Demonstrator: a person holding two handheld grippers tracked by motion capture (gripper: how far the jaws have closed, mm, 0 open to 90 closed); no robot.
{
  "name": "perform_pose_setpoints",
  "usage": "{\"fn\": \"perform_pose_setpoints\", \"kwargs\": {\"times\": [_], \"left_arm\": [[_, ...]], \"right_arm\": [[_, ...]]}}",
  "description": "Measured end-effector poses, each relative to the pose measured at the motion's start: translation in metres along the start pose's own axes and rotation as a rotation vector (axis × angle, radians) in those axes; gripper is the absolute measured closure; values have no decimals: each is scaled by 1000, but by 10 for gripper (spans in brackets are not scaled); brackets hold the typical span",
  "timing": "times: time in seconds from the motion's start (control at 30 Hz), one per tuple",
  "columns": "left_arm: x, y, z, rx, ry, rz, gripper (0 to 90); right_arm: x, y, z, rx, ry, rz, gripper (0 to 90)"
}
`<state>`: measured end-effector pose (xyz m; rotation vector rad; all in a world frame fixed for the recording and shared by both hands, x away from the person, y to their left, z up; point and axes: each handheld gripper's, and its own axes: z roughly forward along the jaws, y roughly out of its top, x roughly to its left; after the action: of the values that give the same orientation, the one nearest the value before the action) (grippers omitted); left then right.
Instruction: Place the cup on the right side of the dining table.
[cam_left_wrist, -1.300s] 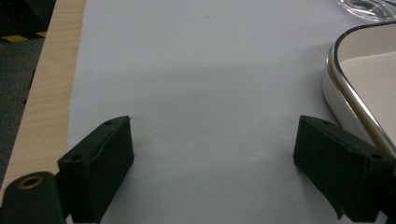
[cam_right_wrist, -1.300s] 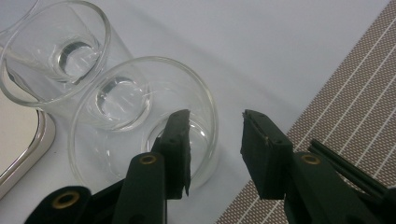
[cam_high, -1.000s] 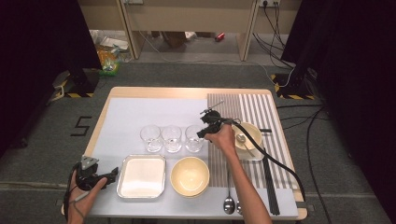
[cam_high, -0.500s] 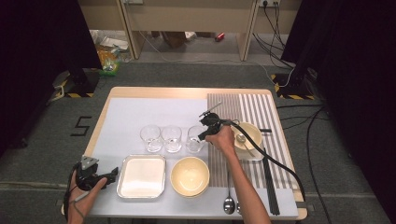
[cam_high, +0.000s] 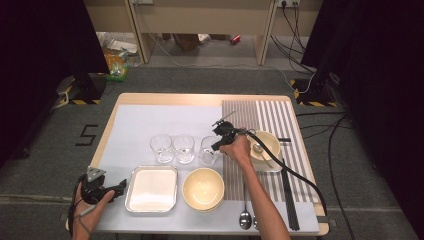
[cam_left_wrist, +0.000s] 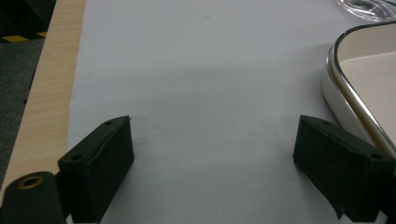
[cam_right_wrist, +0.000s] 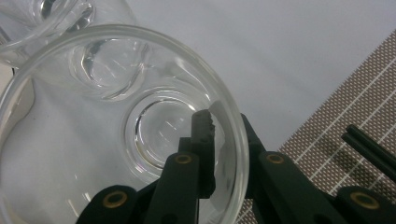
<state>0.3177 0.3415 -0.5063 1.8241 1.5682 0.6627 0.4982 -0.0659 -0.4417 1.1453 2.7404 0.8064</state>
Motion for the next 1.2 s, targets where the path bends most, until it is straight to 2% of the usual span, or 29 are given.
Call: {"fn": "perform_pose_setpoints", "kwargs": {"times": [0.1, 0.13, 0.2, 0.3, 0.37, 0.5, 0.8, 1.0, 1.2], "left_arm": [[0, 0, 0, 0, 0, 0, 110], [0, 0, 0, 1, 0, 0, 111], [0, 0, 0, 1, -1, 0, 110], [0, 0, 0, 1, -1, -1, 110], [0, 0, 0, 0, 0, 0, 110], [0, 0, 0, 0, 0, 0, 110], [0, 0, 0, 0, -1, 0, 110], [0, 0, 0, 0, 0, -1, 110], [0, 0, 0, 0, 0, 0, 110]], "right_arm": [[2, -1, -2, -12, -21, -4, 835], [2, -1, -3, -17, -40, -21, 836], [3, -1, -5, -20, -101, -22, 836], [2, -1, -8, -21, -116, -16, 840], [1, -1, -9, -28, -135, -35, 842], [0, 0, -13, -47, -147, -16, 848], [-5, 4, -19, -88, -133, 12, 850], [-12, 11, -32, -114, -144, 20, 850], [-20, 15, -43, -125, -152, 58, 849]]}}
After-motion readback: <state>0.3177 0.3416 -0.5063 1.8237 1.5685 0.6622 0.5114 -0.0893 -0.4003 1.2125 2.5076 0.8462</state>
